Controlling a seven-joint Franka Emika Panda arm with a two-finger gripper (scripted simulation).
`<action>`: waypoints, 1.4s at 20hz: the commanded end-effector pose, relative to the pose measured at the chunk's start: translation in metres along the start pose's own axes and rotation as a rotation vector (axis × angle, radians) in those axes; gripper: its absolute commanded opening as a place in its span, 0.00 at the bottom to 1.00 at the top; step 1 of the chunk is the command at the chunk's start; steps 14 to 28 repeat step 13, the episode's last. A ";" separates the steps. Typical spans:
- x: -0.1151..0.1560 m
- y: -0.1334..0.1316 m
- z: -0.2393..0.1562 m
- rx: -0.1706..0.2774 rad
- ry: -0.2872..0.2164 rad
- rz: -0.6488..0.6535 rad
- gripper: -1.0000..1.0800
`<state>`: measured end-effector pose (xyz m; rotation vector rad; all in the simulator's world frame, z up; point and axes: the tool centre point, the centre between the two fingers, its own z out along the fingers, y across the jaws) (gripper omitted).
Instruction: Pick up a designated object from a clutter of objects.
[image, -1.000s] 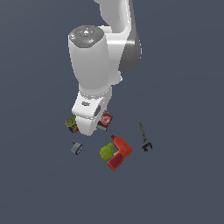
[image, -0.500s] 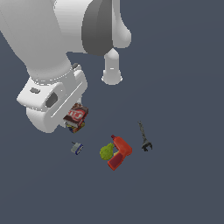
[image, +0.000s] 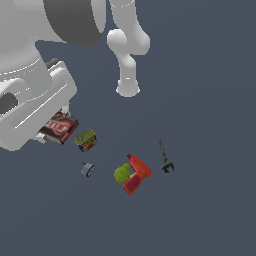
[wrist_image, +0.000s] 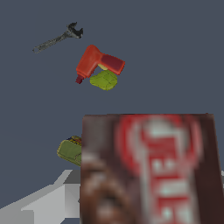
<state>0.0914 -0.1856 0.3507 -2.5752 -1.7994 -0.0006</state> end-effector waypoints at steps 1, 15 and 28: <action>-0.006 0.006 -0.006 0.001 0.000 -0.001 0.00; -0.016 0.016 -0.017 0.000 -0.001 0.000 0.00; -0.016 0.016 -0.017 0.000 -0.001 0.000 0.00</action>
